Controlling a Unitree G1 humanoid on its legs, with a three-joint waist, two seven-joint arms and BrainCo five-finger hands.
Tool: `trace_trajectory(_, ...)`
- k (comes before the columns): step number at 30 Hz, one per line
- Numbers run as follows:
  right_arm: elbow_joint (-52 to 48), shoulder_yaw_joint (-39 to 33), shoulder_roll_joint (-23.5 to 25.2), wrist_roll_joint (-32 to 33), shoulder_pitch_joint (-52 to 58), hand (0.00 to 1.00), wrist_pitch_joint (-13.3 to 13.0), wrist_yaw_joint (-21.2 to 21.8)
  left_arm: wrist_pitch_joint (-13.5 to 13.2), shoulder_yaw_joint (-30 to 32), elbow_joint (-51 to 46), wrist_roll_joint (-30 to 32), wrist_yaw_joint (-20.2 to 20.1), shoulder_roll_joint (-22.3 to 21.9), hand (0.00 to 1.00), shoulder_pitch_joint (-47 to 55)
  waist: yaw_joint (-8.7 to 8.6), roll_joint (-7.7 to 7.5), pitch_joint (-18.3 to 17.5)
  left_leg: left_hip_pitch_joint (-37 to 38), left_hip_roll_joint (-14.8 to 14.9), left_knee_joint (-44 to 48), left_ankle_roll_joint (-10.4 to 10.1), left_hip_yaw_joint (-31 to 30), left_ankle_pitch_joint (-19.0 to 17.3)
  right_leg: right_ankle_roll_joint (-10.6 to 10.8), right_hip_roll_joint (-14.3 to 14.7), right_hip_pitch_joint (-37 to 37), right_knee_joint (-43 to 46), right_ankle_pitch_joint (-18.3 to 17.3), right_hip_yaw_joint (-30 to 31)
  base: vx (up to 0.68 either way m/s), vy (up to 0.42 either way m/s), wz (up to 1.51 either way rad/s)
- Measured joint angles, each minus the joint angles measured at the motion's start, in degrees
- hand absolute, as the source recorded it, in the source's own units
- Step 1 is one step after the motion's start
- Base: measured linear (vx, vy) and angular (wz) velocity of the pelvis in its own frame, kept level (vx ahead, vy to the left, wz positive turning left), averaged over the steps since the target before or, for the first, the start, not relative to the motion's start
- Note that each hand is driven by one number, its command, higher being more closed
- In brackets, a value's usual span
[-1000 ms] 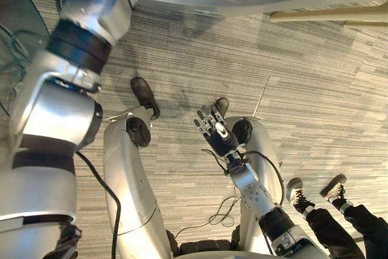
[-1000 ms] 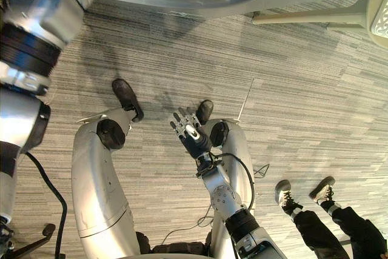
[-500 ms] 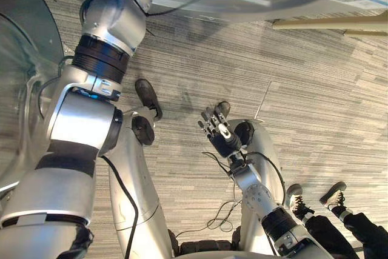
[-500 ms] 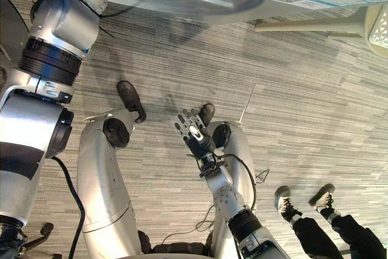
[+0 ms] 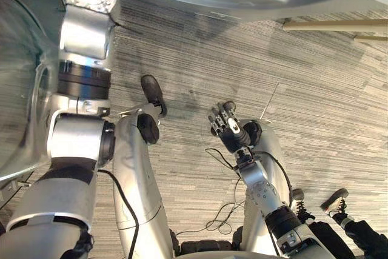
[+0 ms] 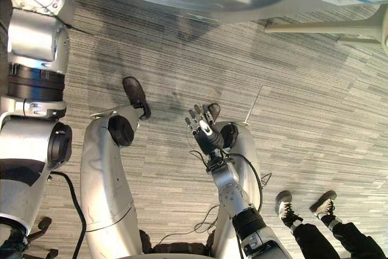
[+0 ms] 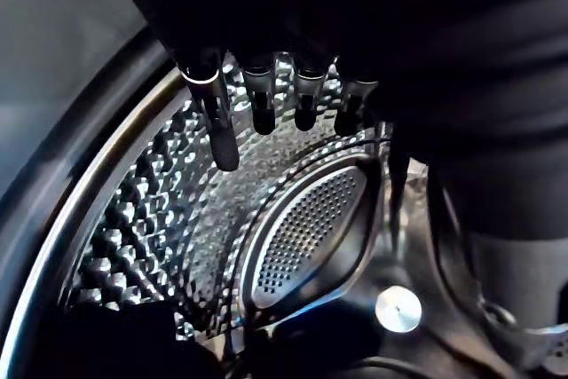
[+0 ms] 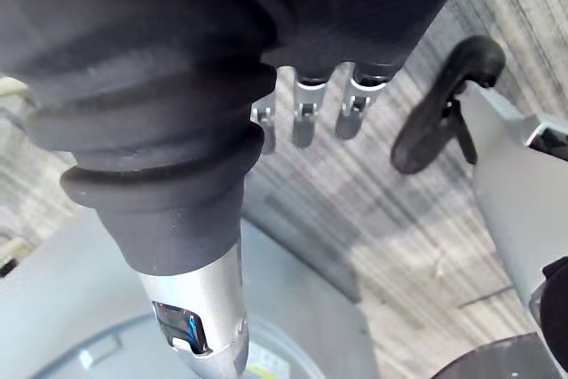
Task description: Pick up the laundry basket with both hands and put the clothes into the washing machine.
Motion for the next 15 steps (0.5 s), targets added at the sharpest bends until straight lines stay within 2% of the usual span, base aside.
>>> trace_trajectory(1,-0.7,-0.9,0.0,0.0,0.2,0.00,-0.1,0.0,-0.7,0.6,-5.0,-0.2,0.5,0.0,0.00,4.5,0.08,0.00,0.0,0.0,-0.2,0.0,-0.1,-0.1,0.1,-0.2,-0.2,0.0,0.3,-0.3,0.0,-0.01,-0.006,0.11)
trace_trajectory(5,-0.8,-2.3,-0.1,-0.6,0.2,0.00,-0.1,-0.1,-1.7,2.5,-14.7,0.0,1.1,-1.4,0.00,15.4,0.34,0.01,0.0,0.1,-0.4,0.0,-0.4,-0.2,0.3,-0.4,-0.3,0.0,0.8,-0.6,0.0,-0.01,-0.005,0.07)
trace_trajectory(9,-0.8,-3.3,-0.2,-1.9,0.4,0.00,-0.1,-0.1,-2.0,4.3,-22.1,2.4,1.4,-6.3,0.00,24.9,0.62,0.02,0.0,0.2,-0.7,-0.1,-1.1,-0.1,0.3,-0.5,-0.9,-0.3,1.7,-1.4,0.2,-0.01,-0.007,0.10)
trace_trajectory(13,-1.3,-4.5,-0.2,-3.1,0.7,0.00,-0.1,-0.3,-2.7,3.3,-28.1,4.5,0.6,-13.8,0.00,34.3,1.46,0.33,-0.1,0.5,-0.8,-0.1,-1.3,0.0,0.4,-0.8,-1.0,-0.4,2.3,-1.7,0.4,0.00,-0.004,0.04)
trace_trajectory(15,-2.2,-5.2,-0.2,-4.2,1.3,0.00,-0.1,-0.9,-3.0,2.1,-29.1,4.5,-0.5,-16.0,0.00,37.2,1.89,0.50,-0.1,0.8,-0.8,-0.3,-1.1,0.1,0.6,-0.9,-1.0,-0.3,2.3,-1.7,0.5,0.00,0.000,0.00)
